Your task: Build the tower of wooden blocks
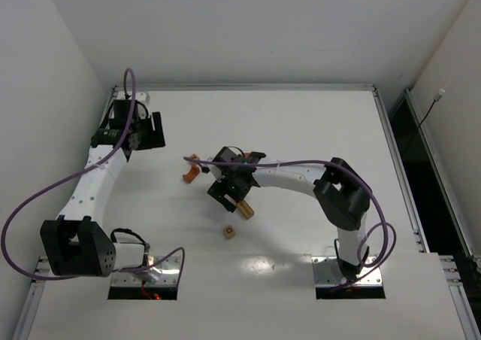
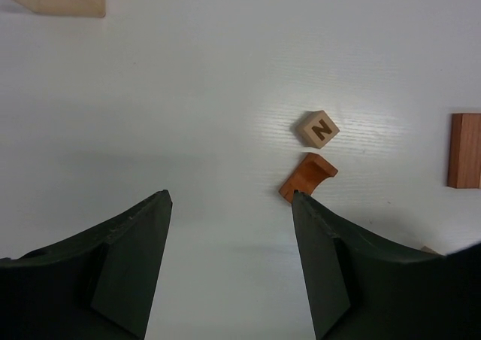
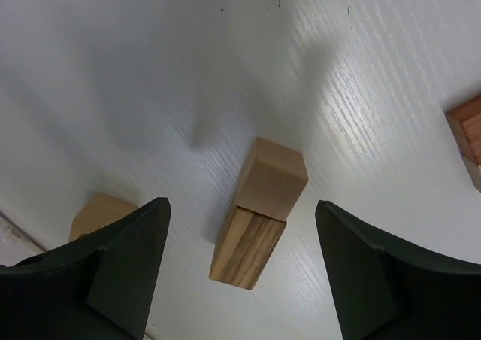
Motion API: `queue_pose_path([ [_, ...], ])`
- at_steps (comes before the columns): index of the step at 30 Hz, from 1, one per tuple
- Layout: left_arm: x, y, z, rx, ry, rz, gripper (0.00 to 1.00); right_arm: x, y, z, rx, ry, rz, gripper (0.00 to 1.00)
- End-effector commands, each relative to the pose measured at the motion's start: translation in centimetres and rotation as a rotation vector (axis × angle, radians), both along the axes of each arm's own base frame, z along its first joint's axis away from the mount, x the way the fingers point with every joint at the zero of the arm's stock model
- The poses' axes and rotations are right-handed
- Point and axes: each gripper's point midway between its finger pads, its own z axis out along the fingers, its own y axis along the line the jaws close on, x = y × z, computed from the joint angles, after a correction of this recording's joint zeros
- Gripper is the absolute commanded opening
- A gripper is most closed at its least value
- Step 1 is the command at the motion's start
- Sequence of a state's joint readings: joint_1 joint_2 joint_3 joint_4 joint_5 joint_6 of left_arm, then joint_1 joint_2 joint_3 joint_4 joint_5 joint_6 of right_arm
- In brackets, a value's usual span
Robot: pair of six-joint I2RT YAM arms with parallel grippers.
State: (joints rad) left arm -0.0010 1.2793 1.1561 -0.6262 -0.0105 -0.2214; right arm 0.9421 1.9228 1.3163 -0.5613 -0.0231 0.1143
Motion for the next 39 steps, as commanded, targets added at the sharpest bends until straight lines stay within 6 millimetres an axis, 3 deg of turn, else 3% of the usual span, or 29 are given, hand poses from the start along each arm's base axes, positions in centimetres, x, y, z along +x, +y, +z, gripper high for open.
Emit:
queue_pose_path([
  [1, 0.7, 0.6, 0.0, -0.02, -0.012, 0.011, 0.62, 1.2, 0.8, 0.4, 0.005, -0.007, -0.05, 0.74],
  [9, 1.0, 1.8, -0.6, -0.045, 0.0, 0.036, 0.62, 1.7, 1.3, -1.2, -0.028, 0.008, -0.063, 0.69],
  [12, 1.0, 2.3, -1.2, -0.052, 0.012, 0.048, 0.62, 1.9, 0.9, -2.0, -0.048, 0.022, -0.072, 0.6],
  [19, 0.7, 2.1, -1.6, -0.072, 0.014, 0.036, 0.62, 3.1, 0.8, -1.5, -0.04, 0.005, -0.096, 0.07],
  [21, 0.5, 2.1, -2.0, -0.073, 0.023, 0.036, 0.62, 3.5, 0.8, -0.7, -0.039, -0.017, -0.103, 0.0],
  [25, 0.3, 1.8, -2.3, -0.087, 0.023, 0.035, 0.62, 5.8, 0.9, 2.8, 0.027, -0.058, -0.154, 0.0],
  [27, 0.2, 1.8, -2.0, -0.094, 0.013, 0.042, 0.62, 7.7, 0.4, 4.6, 0.055, -0.058, -0.237, 0.0],
  [28, 0.2, 1.8, -2.0, -0.094, 0.013, 0.042, 0.62, 9.7, -0.1, 6.1, 0.078, -0.088, -0.322, 0.0],
  [30, 0.4, 2.0, -1.5, -0.097, -0.007, 0.067, 0.62, 11.5, -0.9, 7.0, 0.071, -0.105, -0.449, 0.0],
  [34, 0.6, 2.1, -1.3, -0.098, -0.017, 0.08, 0.62, 13.7, -3.1, 5.9, 0.044, -0.082, -0.619, 0.0],
  [37, 0.6, 2.2, -1.3, -0.109, -0.017, 0.103, 0.62, 14.1, -3.6, 5.5, 0.039, -0.072, -0.681, 0.0],
  [39, 0.8, 2.2, -1.2, -0.109, -0.027, 0.102, 0.62, 14.8, -4.5, 4.2, 0.019, -0.045, -0.712, 0.0],
])
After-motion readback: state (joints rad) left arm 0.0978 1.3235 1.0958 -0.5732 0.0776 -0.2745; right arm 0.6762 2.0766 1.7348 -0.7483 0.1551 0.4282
